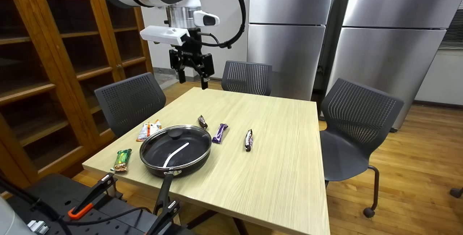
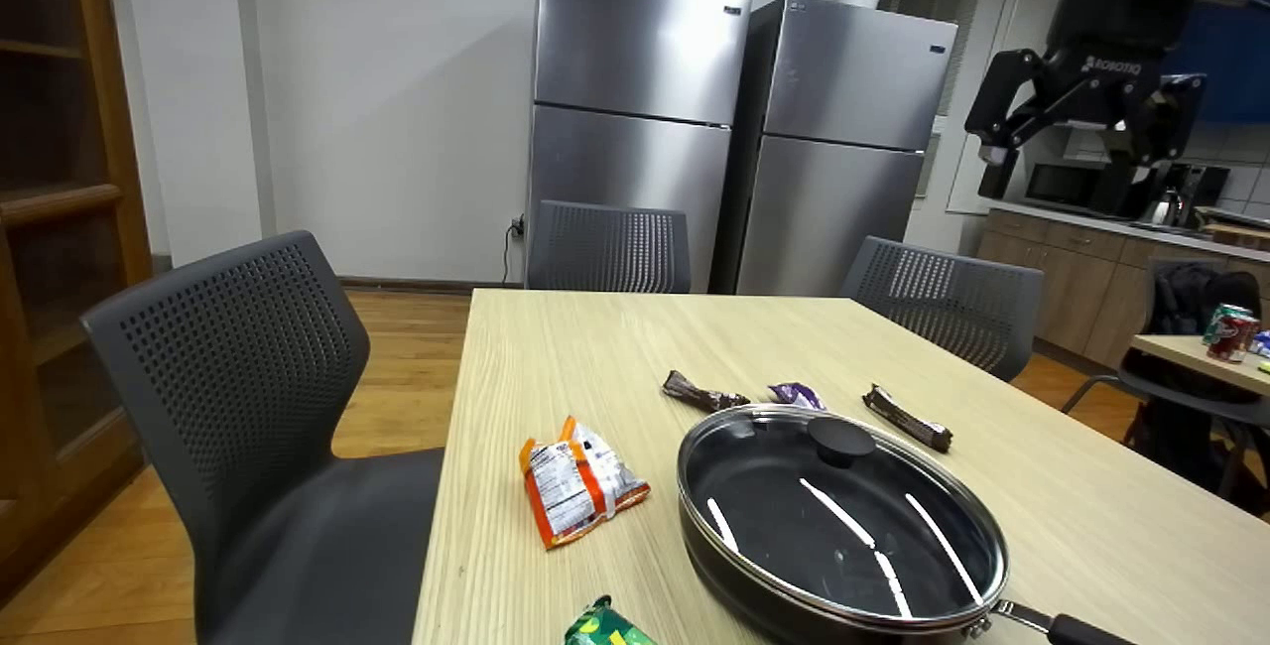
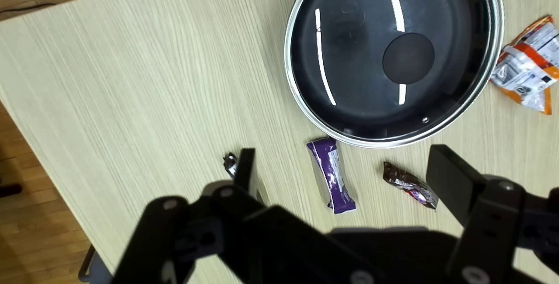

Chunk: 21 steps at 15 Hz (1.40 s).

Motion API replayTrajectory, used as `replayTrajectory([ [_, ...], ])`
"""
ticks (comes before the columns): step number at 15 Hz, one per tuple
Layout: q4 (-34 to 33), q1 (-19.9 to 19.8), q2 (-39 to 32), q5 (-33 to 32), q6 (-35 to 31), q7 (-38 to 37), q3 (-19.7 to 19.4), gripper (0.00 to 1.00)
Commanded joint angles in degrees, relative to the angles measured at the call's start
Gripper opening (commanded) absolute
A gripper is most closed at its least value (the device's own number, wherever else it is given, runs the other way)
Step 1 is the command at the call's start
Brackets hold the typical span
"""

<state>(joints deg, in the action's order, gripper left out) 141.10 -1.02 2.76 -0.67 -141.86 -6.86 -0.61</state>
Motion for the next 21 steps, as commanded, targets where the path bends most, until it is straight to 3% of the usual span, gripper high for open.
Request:
replayTrajectory([
  [1,-0.07,-0.01,0.03,0.01,0.12,0.03,0.00,1.00],
  [9,-1.02,0.47,-2.22,-1.82,0.39,-0.68,0.49,1.00],
  [21,-9.96,5.04,-15.23,-2.19,0.36,-1.31,2.05,1.00],
])
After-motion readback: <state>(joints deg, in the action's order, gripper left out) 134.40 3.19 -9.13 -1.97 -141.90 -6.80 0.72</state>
